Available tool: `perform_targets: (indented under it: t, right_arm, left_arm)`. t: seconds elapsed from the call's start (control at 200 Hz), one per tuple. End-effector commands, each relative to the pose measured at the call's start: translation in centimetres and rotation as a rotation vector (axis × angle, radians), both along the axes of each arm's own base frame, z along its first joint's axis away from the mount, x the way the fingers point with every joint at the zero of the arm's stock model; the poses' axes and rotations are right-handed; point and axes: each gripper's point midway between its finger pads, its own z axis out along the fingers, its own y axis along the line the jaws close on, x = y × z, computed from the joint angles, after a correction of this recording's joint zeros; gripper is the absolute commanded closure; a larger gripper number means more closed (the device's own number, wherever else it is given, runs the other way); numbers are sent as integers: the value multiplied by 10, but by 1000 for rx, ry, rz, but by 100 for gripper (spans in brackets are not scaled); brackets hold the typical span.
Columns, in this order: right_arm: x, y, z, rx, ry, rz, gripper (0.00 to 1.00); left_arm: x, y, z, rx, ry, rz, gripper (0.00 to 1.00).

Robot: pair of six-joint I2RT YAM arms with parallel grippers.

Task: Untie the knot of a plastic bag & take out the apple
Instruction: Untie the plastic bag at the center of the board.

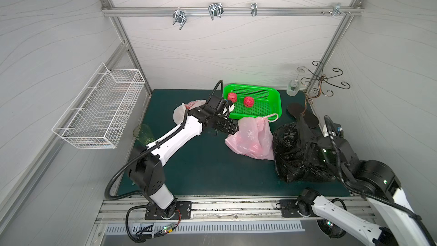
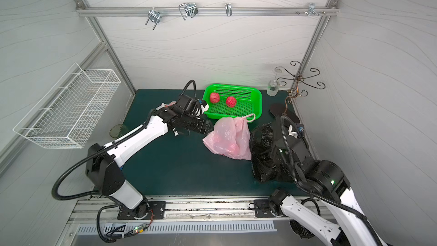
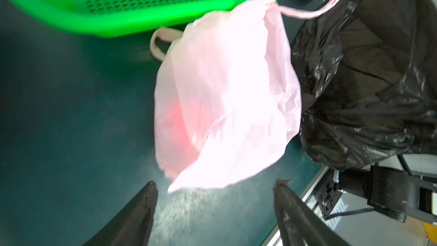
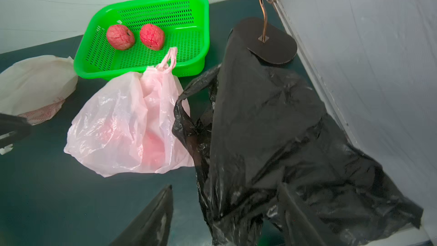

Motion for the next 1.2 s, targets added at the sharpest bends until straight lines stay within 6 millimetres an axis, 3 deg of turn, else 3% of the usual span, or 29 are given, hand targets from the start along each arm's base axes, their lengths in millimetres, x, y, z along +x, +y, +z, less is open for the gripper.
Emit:
perform_targets:
  t: [0.0, 0.175, 0.295, 0.55, 0.715, 0.925, 1.05, 1.196]
  right_arm:
    - [2, -12, 20, -74, -55, -5, 29]
    - [1, -20, 39, -91, -133, -11, 28]
    - [4, -18, 42, -108, -158, 15, 26]
    - [9, -3, 24, -98, -137, 75, 23]
    - [10, 3, 10, -100, -109, 100, 23]
    - [10, 7, 2, -101, -98, 119, 24]
    - [11, 10, -4, -98, -84, 130, 24]
    - [10, 14, -12, -89, -65, 142, 25]
  left_arm:
    - [9, -18, 5, 8, -25, -63, 20]
    - [30, -37, 1, 101, -73, -112, 20]
    - [42, -45, -7, 198, -101, -144, 20]
    - [63, -59, -31, 270, -91, -178, 18]
    - [65, -69, -47, 232, -27, -202, 17]
    - [65, -67, -54, 122, 84, -188, 23]
    - [59, -72, -50, 25, 130, -203, 34]
    - [50, -77, -51, -23, 166, -230, 70]
